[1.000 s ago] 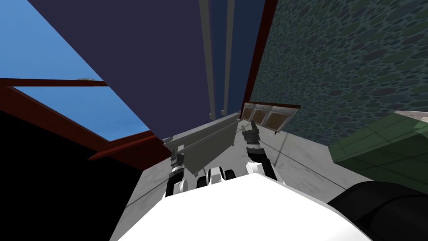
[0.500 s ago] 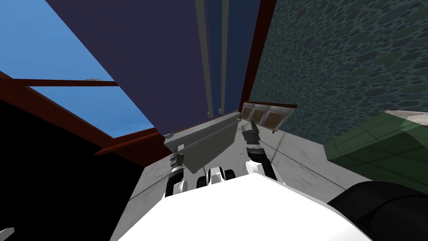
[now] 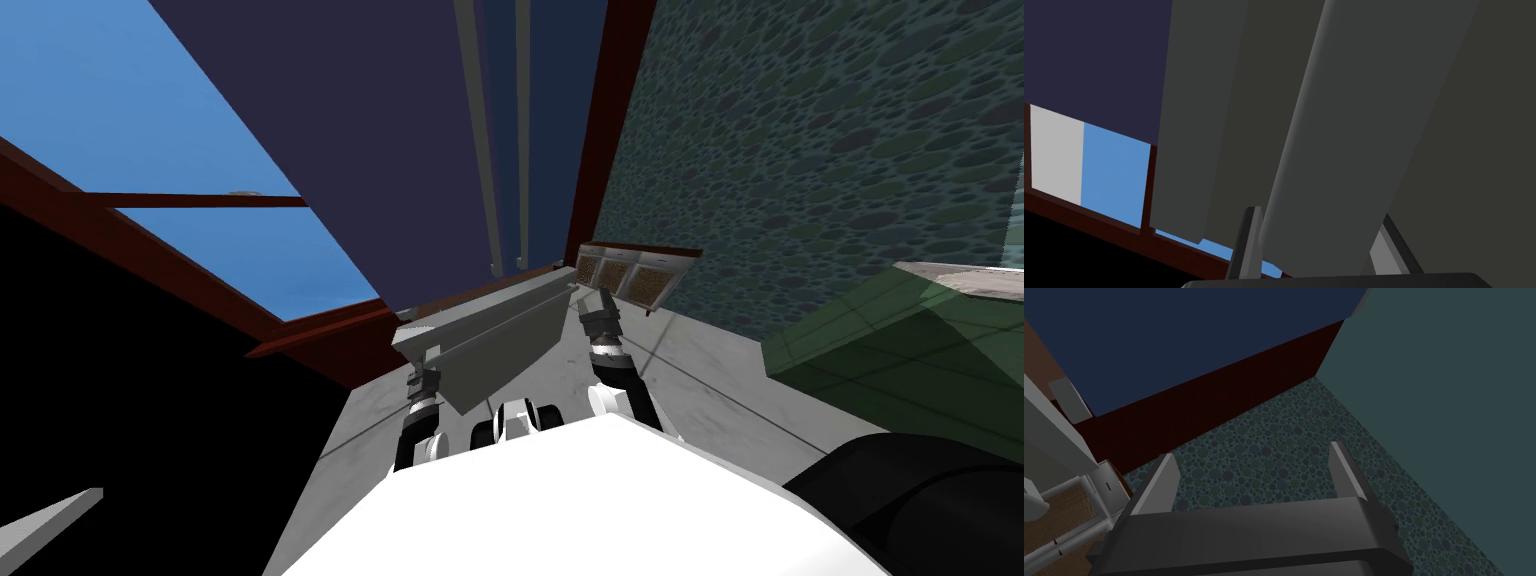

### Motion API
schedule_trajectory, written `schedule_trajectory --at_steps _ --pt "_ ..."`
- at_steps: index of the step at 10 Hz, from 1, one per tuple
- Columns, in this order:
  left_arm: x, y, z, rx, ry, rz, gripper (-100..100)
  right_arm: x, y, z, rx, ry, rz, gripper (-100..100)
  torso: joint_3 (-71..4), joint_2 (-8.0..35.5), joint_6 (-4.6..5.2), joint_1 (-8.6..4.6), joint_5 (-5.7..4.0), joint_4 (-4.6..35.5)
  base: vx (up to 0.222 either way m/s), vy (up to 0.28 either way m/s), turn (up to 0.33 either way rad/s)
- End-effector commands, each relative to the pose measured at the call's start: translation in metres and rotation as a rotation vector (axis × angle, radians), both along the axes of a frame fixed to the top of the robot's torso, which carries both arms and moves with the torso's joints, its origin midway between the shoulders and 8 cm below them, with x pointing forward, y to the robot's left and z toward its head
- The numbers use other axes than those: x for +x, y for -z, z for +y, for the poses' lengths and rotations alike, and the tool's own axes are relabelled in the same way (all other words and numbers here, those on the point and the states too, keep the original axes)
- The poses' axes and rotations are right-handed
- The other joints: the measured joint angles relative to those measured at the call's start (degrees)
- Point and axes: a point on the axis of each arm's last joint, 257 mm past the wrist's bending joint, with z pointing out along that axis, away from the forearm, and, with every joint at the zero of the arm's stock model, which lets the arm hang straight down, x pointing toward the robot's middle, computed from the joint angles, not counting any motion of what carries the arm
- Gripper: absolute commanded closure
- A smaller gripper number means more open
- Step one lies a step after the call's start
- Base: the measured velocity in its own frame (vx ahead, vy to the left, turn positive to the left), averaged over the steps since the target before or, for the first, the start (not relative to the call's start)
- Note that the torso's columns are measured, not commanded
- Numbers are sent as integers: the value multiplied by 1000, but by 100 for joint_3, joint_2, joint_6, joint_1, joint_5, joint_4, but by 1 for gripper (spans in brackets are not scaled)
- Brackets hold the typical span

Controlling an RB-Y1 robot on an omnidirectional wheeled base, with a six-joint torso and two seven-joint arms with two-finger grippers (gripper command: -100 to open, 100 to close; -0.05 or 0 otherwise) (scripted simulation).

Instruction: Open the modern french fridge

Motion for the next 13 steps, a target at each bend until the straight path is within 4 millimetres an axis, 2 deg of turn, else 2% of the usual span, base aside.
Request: schedule_trajectory --at_steps 1,11,12,13 --pt "-4 0 -3 -1 4 3 100 0 0 0 0 0 0 0 -1 -2 3 -3 -3 2 -197 -98 13" --pt "-18 0 -9 -1 11 5 100 0 0 0 0 0 0 0 -3 -10 6 -4 0 -1 -144 -65 9" --pt "-14 -9 -4 -2 10 6 -100 0 0 0 0 0 0 0 -5 -11 8 -2 -2 1 -94 -45 19" --pt "-13 -15 -3 -2 10 6 -100 0 0 0 0 0 0 0 -25 -40 4 13 -6 1 -8 -20 12"
